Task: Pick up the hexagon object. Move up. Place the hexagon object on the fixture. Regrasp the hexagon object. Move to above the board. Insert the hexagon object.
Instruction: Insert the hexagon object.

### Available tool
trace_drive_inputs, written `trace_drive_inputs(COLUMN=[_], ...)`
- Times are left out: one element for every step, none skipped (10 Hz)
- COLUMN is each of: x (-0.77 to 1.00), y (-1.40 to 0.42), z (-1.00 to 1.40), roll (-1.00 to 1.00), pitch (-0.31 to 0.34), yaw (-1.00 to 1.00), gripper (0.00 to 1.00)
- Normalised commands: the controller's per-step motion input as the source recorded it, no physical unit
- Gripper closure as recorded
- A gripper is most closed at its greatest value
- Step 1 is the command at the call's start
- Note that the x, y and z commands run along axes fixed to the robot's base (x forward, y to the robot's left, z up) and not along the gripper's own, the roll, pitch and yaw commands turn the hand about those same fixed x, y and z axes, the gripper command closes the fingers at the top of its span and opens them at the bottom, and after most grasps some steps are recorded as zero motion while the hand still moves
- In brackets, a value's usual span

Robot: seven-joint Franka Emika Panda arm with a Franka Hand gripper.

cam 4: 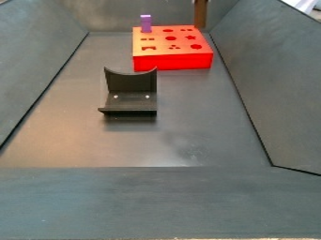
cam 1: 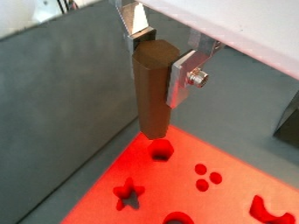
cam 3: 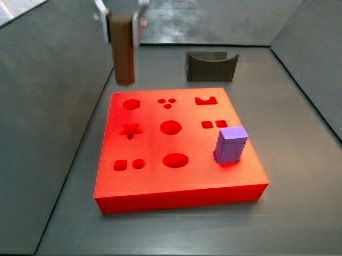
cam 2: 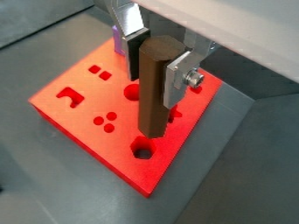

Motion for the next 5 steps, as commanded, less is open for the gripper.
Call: trace_drive_inputs(x=[0.05, 0.19, 0.23, 0.18, 0.11], y=[0.00, 0.12, 0.18, 0.15, 0.07], z=[-0.79, -0.76, -0.81, -0.90, -0.82], roll=[-0.17, -0.17, 0.00, 0.03, 0.03], pitch=[-0.083, -0.070, 0.050, 0.091, 0.086], yaw=[0.00, -0.11, -0.34, -0.43, -0.39], gripper=[1.00, 1.00, 1.00, 1.00, 1.00])
